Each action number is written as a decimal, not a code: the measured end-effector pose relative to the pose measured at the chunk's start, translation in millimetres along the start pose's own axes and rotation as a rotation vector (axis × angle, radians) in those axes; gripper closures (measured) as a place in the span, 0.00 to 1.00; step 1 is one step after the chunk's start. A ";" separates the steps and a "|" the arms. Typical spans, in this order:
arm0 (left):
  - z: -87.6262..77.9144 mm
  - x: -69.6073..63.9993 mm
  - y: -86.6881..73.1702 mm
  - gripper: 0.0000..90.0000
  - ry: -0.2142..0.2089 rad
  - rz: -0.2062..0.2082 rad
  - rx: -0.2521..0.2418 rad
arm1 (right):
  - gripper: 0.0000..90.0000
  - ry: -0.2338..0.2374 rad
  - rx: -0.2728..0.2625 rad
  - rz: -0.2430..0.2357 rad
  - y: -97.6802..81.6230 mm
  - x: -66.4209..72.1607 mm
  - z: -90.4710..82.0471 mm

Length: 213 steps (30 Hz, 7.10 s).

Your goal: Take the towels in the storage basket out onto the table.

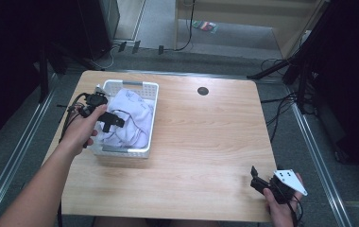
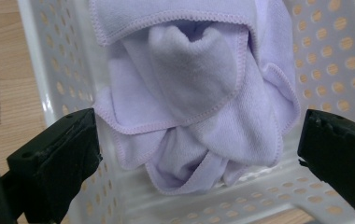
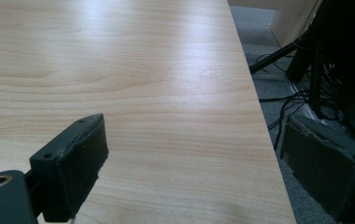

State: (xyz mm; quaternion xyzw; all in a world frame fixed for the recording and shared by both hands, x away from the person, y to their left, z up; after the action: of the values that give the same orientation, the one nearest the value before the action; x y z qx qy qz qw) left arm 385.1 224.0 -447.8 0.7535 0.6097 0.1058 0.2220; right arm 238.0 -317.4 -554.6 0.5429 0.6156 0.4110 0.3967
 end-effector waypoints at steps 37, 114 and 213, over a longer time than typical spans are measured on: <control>97.1 -23.5 27.1 0.00 0.144 -0.132 0.181 | 0.09 0.012 -0.001 0.005 0.1 -0.7 0.0; -33.2 -23.6 74.2 0.70 0.170 0.019 0.101 | 0.09 0.002 0.004 0.002 0.3 -0.4 0.8; 95.2 -218.3 99.5 0.66 -0.096 0.173 0.142 | 0.09 0.014 -0.005 0.013 0.3 -1.7 0.4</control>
State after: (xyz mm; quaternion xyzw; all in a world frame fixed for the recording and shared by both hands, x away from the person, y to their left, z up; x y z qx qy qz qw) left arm 461.7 -22.1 -461.1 0.8213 0.5371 0.0446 0.1871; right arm 238.7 -319.1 -554.4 0.5430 0.6137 0.4191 0.3910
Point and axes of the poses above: each handheld gripper's, and its own axes: z roughly forward along the jaws, y roughly out of its top, x roughly to its left, the point moved 2 cm from there along z, roughly forward along the jaws, and after that the axes turned 5 degrees about -x, right-handed, at the moved point
